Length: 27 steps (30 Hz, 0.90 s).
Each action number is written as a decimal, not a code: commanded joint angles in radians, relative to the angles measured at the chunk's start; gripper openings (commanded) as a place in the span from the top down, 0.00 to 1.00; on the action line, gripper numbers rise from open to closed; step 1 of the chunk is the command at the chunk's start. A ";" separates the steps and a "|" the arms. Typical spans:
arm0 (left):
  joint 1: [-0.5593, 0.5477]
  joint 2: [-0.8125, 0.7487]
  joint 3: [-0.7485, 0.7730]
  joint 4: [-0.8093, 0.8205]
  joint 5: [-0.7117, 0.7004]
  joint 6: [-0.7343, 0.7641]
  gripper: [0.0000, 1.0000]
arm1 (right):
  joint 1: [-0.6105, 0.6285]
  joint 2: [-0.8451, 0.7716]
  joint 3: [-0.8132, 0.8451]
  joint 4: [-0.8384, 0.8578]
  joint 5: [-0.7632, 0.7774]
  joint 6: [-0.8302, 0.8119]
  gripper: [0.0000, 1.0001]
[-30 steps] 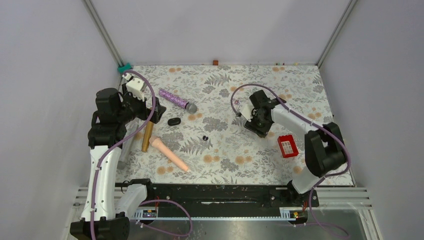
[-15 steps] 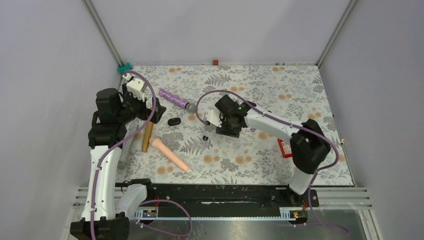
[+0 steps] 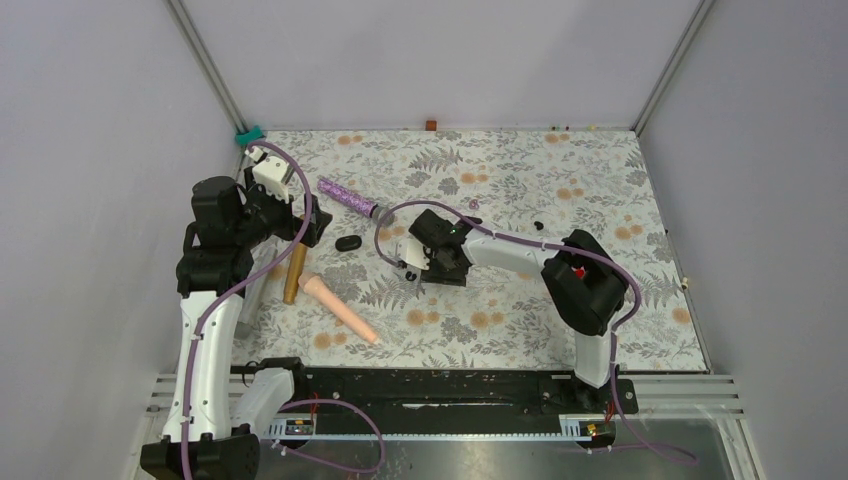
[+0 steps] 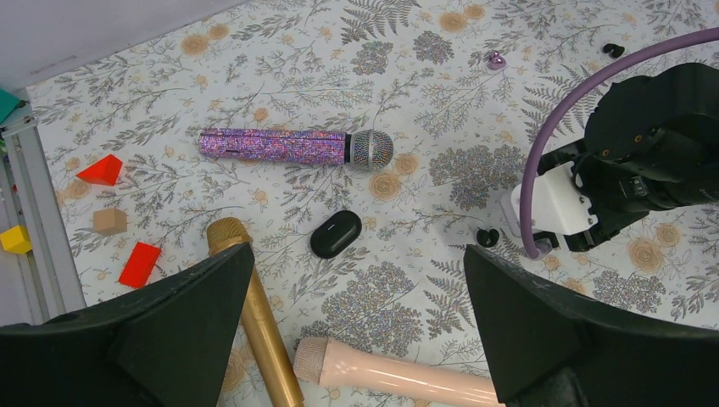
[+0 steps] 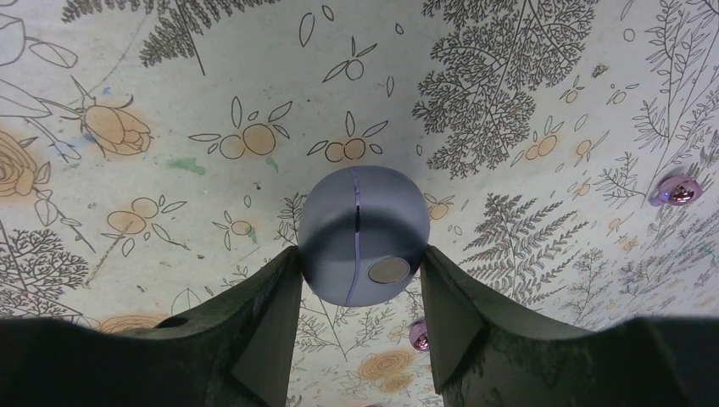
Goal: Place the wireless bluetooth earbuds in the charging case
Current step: Place the charging case at the center of the board.
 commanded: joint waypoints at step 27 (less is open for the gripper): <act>0.005 -0.009 0.001 0.055 0.046 0.009 0.01 | 0.006 0.016 -0.084 0.102 0.195 -0.066 0.10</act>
